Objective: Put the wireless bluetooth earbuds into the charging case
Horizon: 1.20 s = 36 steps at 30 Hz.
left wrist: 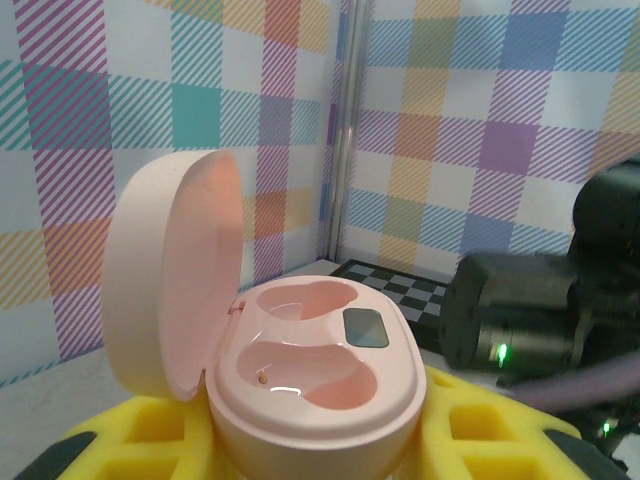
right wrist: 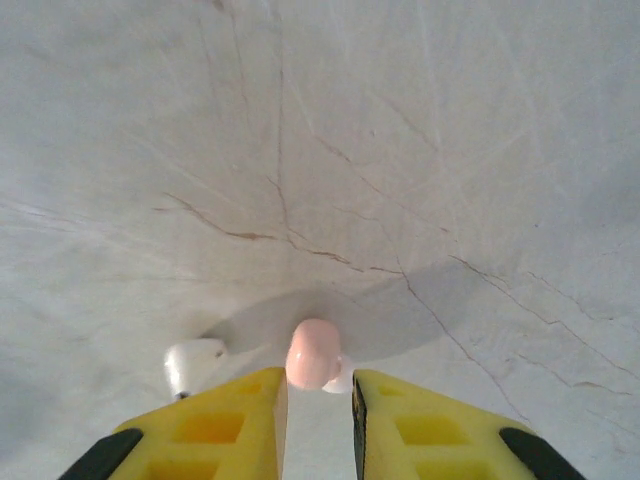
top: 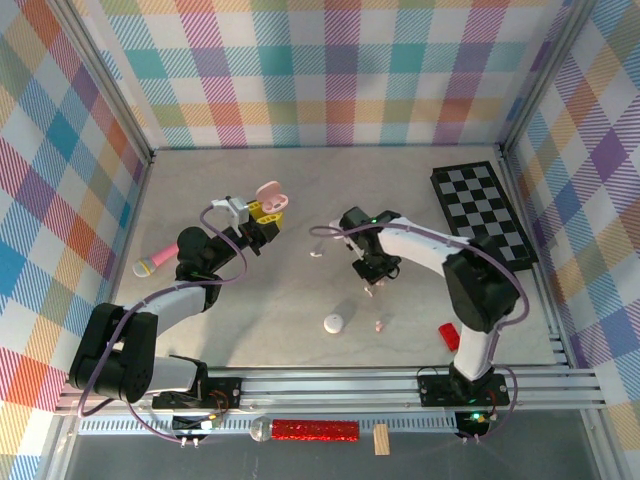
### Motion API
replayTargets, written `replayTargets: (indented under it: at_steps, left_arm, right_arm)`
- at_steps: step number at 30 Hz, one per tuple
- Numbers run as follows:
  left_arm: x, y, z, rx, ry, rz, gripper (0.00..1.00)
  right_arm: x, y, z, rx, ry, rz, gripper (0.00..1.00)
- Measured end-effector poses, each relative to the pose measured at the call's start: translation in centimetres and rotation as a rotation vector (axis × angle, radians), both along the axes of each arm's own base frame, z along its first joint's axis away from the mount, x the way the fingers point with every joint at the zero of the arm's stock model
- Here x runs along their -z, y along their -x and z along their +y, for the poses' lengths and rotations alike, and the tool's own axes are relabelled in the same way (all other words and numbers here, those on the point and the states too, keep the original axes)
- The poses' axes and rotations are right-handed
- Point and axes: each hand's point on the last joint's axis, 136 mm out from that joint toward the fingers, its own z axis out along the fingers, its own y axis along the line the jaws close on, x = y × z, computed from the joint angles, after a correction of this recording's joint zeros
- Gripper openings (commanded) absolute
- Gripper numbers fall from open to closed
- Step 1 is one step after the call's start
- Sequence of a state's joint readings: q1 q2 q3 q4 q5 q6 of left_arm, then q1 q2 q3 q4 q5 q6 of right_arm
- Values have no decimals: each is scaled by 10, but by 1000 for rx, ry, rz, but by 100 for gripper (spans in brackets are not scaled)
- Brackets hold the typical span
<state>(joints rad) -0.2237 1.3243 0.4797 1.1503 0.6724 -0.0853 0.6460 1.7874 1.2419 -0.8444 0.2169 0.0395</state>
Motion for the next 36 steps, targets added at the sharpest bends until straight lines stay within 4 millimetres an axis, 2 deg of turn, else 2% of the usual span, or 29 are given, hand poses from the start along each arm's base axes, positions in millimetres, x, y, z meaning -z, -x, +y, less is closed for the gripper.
replayTargets:
  at_steps: [5,9,17,24,36]
  left_arm:
    - [0,1,-1,3,0,0,31]
    - [0,1,-1,4,0,0,31]
    - [0,1,-1,4,0,-1,31]
    - [0,1,-1,4,0,-1,31]
    - [0,1,-2,5,0,0,31]
  right_arm:
    - [-23,-5,3,125,-251,0,28]
    - [-29,-12,-2,175,-294,-6,34]
    - [-11,-7,7,120,-80,-5,36]
    - [13,2,1,117,84,16,35]
    - [27,4,-8,147,149,31,30]
